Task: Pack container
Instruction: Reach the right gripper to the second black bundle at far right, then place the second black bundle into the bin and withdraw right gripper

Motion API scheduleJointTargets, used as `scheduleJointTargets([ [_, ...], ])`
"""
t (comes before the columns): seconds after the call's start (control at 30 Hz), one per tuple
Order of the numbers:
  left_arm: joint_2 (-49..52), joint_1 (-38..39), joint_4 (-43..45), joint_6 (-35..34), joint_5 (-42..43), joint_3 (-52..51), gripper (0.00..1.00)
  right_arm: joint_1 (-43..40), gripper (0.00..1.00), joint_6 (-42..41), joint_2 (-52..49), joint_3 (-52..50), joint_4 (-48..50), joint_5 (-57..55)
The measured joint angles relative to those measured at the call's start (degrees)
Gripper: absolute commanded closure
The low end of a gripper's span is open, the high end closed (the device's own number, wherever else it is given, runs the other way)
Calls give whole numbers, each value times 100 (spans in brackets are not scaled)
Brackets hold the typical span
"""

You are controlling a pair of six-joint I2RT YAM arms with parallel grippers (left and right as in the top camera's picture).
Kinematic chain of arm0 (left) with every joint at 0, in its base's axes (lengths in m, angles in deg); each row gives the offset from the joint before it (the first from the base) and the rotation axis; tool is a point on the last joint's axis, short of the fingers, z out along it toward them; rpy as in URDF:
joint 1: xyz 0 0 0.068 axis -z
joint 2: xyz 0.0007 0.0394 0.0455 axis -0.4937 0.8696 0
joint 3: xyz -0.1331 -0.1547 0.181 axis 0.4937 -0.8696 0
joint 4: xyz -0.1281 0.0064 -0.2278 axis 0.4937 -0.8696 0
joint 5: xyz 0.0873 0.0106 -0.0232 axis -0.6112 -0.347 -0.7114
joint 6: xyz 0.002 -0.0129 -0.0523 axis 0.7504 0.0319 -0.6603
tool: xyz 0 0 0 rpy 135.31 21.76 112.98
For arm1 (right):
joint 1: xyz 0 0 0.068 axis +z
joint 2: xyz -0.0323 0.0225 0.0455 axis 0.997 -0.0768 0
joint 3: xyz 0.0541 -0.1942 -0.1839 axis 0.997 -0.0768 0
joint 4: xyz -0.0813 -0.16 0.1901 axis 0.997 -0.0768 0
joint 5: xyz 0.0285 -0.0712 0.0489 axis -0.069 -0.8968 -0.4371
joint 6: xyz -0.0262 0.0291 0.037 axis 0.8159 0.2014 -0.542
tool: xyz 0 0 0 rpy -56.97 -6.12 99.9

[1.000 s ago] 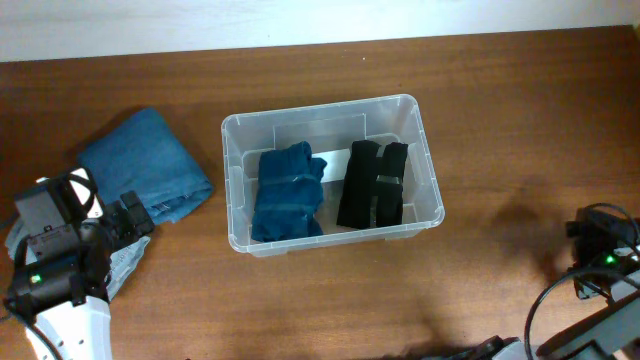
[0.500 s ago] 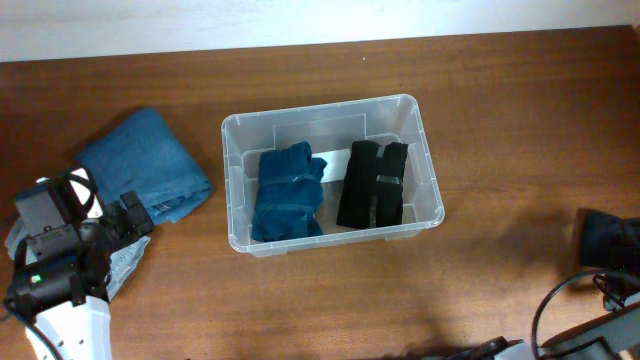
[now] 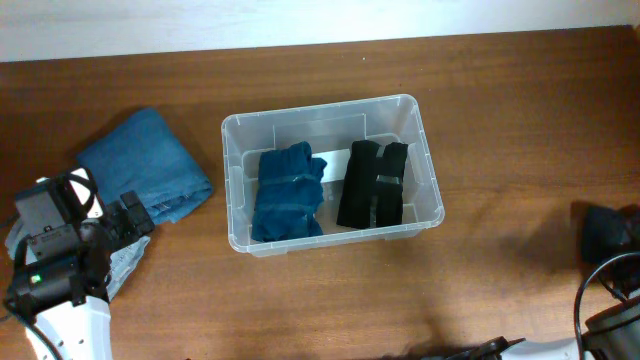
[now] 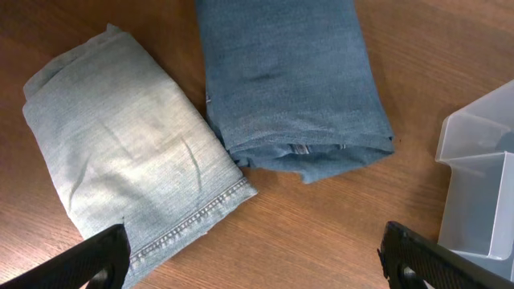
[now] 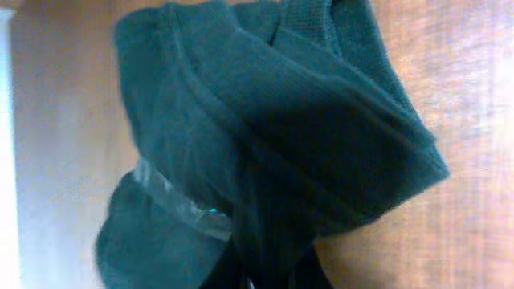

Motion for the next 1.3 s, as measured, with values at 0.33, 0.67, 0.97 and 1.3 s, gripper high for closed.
scheduleJointTargets([
  [0.33,0,0,-2,-2,0,2,1,1440,96,706,555,1187,-1939,1624],
  [0.67,0,0,-4,0,-2,2,1,5195,96,2820,1672,3834,-4981,1537],
  [0.97,0,0,-4,0,-2,2,1,8253,96,2927,942,3897,-5152,109],
  [1.3,0,0,-9,-2,-2,2,1,9134,32,2564,-1023,3897,-4944,-761],
])
